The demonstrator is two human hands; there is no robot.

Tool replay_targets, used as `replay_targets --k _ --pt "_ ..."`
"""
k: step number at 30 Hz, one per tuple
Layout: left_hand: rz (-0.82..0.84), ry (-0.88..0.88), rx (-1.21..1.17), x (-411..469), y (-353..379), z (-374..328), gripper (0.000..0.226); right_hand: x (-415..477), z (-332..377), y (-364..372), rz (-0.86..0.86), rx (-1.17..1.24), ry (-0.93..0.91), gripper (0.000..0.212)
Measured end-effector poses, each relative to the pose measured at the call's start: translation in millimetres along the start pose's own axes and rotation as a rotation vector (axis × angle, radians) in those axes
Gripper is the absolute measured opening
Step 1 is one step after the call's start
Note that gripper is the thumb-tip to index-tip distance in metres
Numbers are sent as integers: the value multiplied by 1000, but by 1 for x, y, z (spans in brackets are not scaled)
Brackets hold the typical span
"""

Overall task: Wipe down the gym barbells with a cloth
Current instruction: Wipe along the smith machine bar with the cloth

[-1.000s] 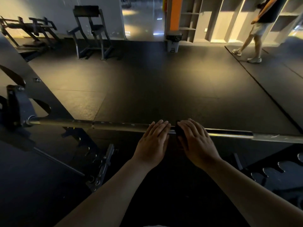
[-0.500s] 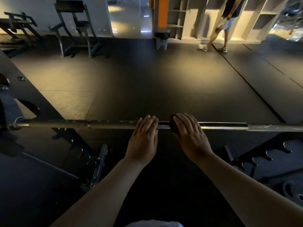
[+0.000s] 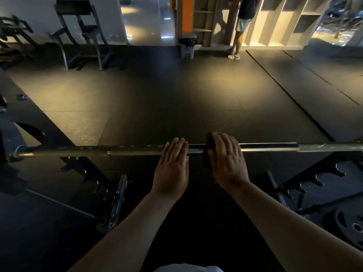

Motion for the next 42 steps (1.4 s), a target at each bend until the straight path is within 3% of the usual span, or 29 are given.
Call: replay_targets --k 2,3,6,9,12,15,19,22,25,28,31,34,36,39,42 --pt "-17 18 15 -1 -1 2 50 -2 4 4 -23 21 115 56" --pt "-25 23 11 -2 -1 2 49 -3 17 10 0 40 89 57" --pt "-36 8 -8 -2 -2 5 49 -10 56 26 107 58 -170 64" --pt "-78 -56 -32 -1 -8 6 49 -2 42 21 99 -11 -274 66" --pt "-101 -77 -37 -4 -12 7 48 -1 22 11 5 -56 -127 58" --pt "-91 -60 -37 -5 -10 10 47 -9 44 22 13 -29 -6 63" --pt "-78 -47 -55 -5 -12 14 48 -2 71 34 154 32 -198 67" --pt "-101 -26 -25 -7 -13 14 47 4 43 22 134 -7 -259 61" --pt "-112 -39 14 -6 -11 6 46 0 0 1 -7 -34 -90 51" --pt "-94 -51 30 -1 -4 -3 45 -6 3 3 27 -43 93 54" --pt "-64 -6 28 4 6 -16 50 -5 26 13 132 10 -110 63" --pt "-36 0 38 9 12 -25 49 9 2 3 243 9 -254 66" --pt "-26 -6 43 13 15 -33 47 10 -37 -13 156 -13 -147 52" --pt "-8 -15 46 20 22 -47 47 -4 -90 -40 -98 -12 209 46" --pt "12 -15 45 27 33 -63 47 -7 -84 -31 -87 -25 266 44"
Point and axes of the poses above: each hand's wrist, its own x-axis towards the middle knuckle, its own y-axis out of the palm, z = x × y, the point moved 6 cm from there along x, towards the middle knuckle, and after that the axes turned 11 degrees about -z, right-handed, at the moved point
